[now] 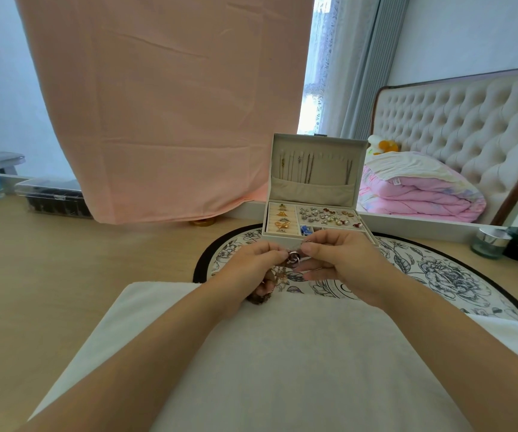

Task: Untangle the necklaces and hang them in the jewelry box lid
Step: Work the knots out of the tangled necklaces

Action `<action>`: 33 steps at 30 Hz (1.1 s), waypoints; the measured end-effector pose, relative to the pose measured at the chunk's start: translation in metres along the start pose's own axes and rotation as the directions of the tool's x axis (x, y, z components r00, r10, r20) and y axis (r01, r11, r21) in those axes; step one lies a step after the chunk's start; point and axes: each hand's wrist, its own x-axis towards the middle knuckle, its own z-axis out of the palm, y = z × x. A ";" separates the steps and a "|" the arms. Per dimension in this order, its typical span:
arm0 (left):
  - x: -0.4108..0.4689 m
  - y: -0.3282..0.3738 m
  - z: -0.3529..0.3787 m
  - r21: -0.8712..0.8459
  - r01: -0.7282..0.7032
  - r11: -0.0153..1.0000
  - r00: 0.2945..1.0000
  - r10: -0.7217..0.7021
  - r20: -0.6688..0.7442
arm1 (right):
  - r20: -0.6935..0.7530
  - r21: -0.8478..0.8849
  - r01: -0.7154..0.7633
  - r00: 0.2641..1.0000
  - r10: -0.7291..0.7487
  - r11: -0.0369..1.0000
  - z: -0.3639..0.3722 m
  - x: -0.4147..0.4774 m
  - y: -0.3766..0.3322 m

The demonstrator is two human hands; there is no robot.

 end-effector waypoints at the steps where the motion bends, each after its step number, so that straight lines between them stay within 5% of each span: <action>1: -0.001 0.000 0.000 0.021 -0.028 0.999 1.000 0.028 0.010 | -0.006 0.008 0.013 1.000 -0.013 1.000 0.000 0.001 0.000; 8: -0.004 -0.002 -0.002 0.112 -0.085 0.990 0.996 0.086 -0.001 | -0.039 -0.300 0.146 0.985 -0.165 0.943 -0.002 0.002 0.003; 15: 0.000 0.003 -0.010 -0.178 0.081 0.981 0.996 -0.073 0.053 | 0.060 -0.155 0.111 0.993 -0.103 0.982 -0.002 -0.001 -0.003; 19: -0.003 0.004 -0.010 0.228 -0.071 0.971 0.986 0.103 -0.131 | 0.034 -0.123 0.087 0.996 -0.083 0.989 -0.001 -0.001 0.000; 23: -0.005 0.004 -0.005 0.403 -0.149 0.903 0.968 0.217 -0.129 | 0.047 0.082 0.031 0.998 -0.034 0.996 0.002 0.000 0.000; 28: -0.009 0.006 -0.003 0.087 -0.067 0.994 0.997 0.063 0.049 | 0.084 0.211 0.012 0.996 -0.031 0.977 -0.001 -0.001 -0.004; 33: -0.010 0.004 0.001 0.160 -0.247 0.956 0.968 0.249 0.008 | 0.069 0.184 0.017 0.997 -0.030 0.983 -0.002 0.000 -0.005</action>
